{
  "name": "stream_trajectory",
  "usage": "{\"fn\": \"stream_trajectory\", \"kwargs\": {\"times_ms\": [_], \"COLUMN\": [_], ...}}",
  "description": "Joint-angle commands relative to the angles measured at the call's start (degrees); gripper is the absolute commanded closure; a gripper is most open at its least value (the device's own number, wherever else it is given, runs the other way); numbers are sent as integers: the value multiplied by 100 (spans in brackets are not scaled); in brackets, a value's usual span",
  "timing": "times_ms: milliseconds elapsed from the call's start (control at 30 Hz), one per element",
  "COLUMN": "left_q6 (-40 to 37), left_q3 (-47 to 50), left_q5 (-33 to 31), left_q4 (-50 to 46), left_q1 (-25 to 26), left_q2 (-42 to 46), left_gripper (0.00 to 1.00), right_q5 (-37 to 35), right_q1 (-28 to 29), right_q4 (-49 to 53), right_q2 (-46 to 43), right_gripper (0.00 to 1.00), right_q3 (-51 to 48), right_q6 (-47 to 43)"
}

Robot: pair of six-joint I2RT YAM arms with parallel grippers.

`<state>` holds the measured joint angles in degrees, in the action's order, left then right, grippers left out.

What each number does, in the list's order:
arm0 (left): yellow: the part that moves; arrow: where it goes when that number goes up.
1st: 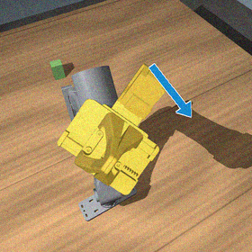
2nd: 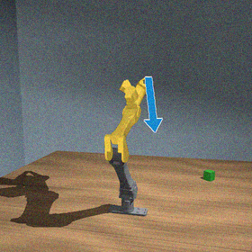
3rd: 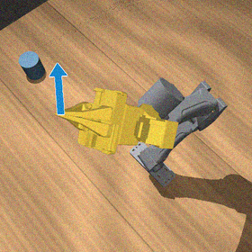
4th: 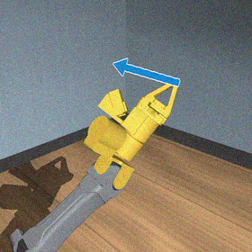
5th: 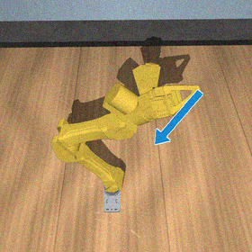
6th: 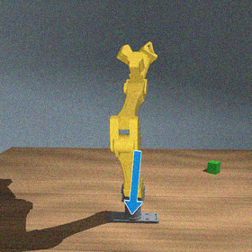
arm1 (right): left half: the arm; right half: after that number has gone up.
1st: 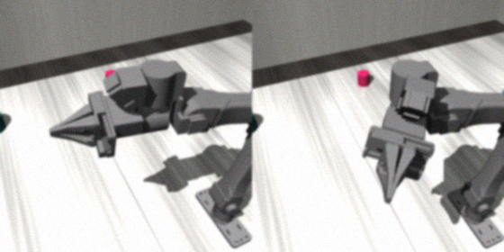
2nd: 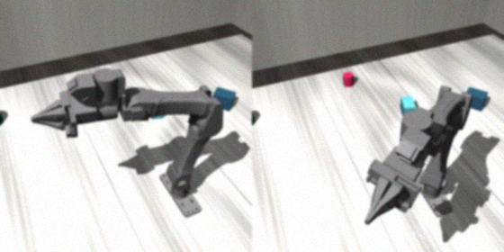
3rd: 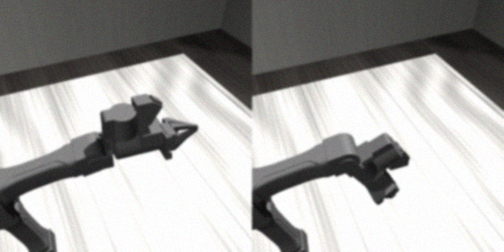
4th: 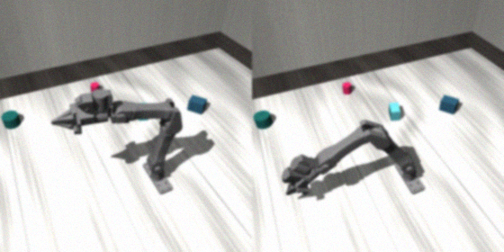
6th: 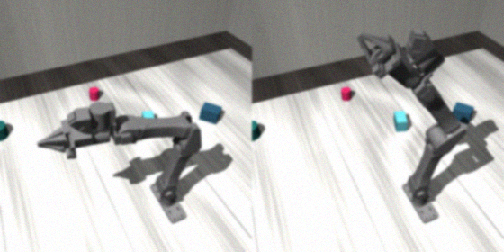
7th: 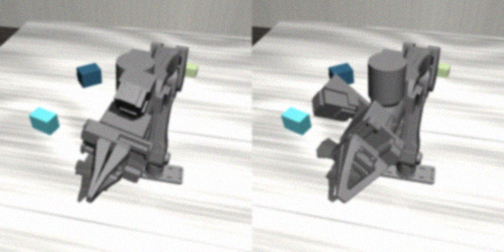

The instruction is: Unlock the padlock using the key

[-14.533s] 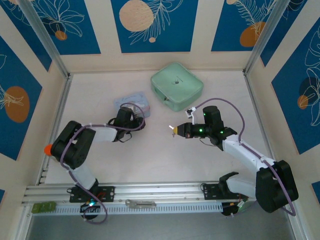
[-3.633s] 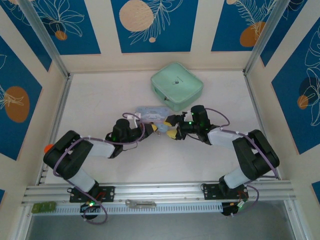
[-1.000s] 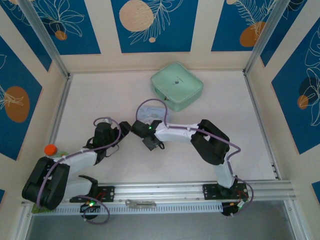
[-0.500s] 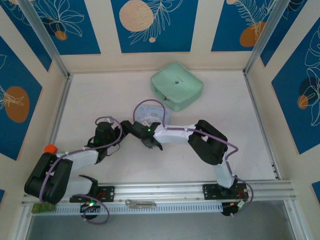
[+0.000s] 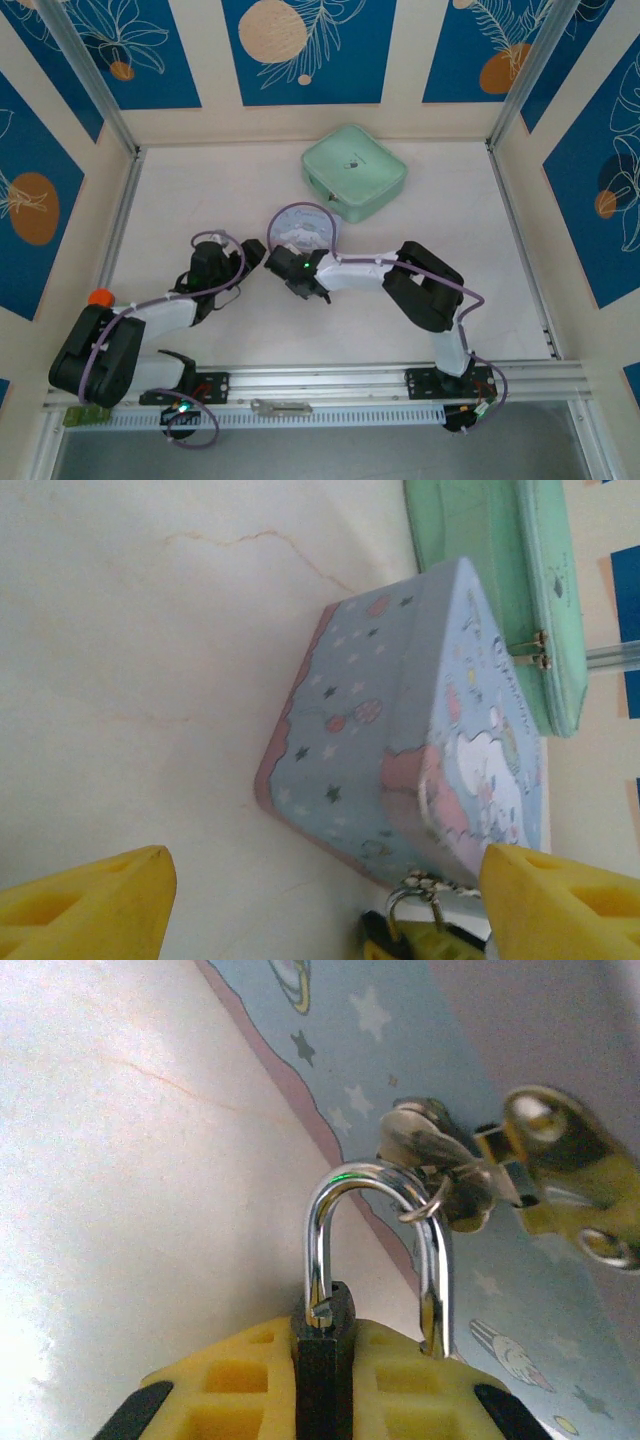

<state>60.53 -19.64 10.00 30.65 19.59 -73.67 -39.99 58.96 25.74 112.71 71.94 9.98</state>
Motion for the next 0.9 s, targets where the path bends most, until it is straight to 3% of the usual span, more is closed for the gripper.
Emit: {"fn": "stream_trajectory", "kwargs": {"times_ms": [0, 233, 500, 867], "left_q6": [-329, -372, -18, 340], "left_q3": [-442, -827, -942, -466], "left_q5": [-75, 140, 1107, 1390], "left_q4": [69, 313, 1415, 2199], "left_q1": [-82, -224, -227, -187], "left_q2": [-173, -929, -1850, -2079], "left_gripper": [21, 23, 45, 50], "right_q5": [564, 903, 1027, 1132], "right_q1": [-132, -222, -347, -454], "right_q4": [-440, -913, -1130, -1386], "right_q2": [-300, -336, -319, -129], "right_gripper": [98, 100, 100, 100], "right_q3": [-238, -356, -278, -7], "right_q6": [-497, -1270, -1508, -1802]}}
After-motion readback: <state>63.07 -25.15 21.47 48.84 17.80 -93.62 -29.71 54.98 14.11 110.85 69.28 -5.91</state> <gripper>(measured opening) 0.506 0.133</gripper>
